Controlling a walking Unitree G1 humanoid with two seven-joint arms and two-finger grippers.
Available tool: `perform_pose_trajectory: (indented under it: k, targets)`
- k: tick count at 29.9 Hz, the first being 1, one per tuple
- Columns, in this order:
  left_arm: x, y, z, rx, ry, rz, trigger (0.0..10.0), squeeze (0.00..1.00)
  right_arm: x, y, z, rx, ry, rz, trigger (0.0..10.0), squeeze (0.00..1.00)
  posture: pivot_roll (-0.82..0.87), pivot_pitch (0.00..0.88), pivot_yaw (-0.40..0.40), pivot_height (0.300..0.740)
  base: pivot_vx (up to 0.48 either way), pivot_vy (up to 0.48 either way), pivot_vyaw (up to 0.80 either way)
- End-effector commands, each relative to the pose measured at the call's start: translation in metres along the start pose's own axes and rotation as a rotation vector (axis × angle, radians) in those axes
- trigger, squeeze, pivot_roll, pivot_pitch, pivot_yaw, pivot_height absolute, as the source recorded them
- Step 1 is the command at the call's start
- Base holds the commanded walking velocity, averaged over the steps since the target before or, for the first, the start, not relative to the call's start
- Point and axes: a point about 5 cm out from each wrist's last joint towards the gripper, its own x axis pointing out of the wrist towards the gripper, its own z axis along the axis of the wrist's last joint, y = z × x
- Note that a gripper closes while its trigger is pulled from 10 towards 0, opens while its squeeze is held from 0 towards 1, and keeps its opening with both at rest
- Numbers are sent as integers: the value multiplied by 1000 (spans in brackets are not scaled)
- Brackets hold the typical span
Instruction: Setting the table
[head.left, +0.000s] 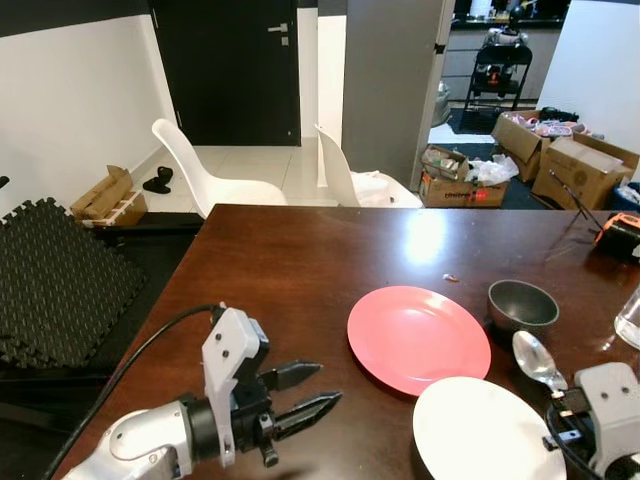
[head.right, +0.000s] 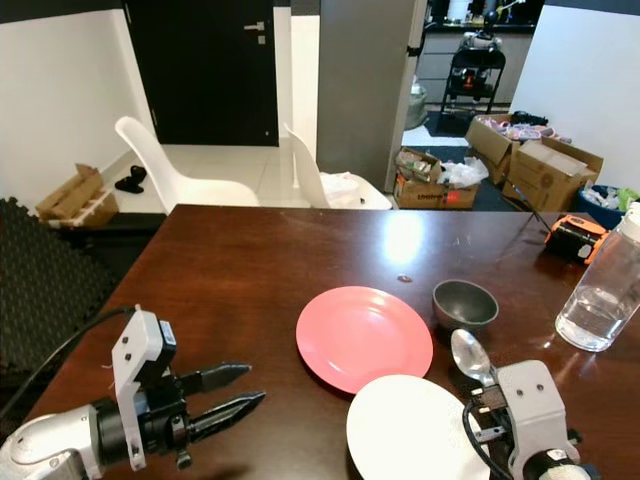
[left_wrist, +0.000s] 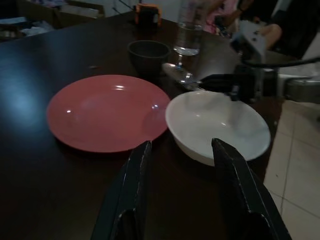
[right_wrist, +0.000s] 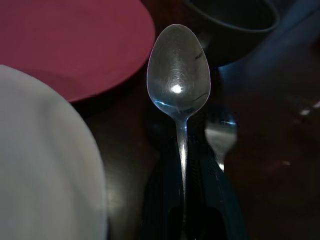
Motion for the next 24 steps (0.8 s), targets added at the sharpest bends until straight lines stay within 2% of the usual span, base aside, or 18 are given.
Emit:
perform_pose_trajectory:
  k: [1,8,16,17,18,19,24]
  targets:
    - [-3,-2,8,43,11,-38,10000,31,0,5,-13,55,46,1,10000,0,-50,107,114,740,0,0,0]
    - [-14,3,34,160,30,-108,10000,31,-1,7,-21,67,62,-1,10000,0,-36,102,129,740,0,0,0]
    - [-17,5,39,194,45,-125,10000,31,2,6,-21,68,53,-1,10000,16,-35,95,133,740,0,0,0]
    - [-17,5,39,193,45,-124,10000,31,3,6,-22,72,52,-3,10000,318,-34,95,132,740,0,0,0]
    - [-17,5,39,193,45,-124,10000,31,3,6,-22,72,52,-3,10000,318,-34,95,132,740,0,0,0]
    - [-16,4,38,190,44,-121,10000,31,4,6,-22,91,50,-10,10000,1000,-31,93,130,740,0,0,0]
    - [-17,4,38,185,48,-122,10000,27,4,7,-21,97,45,-6,10000,1000,-32,91,127,740,0,0,0]
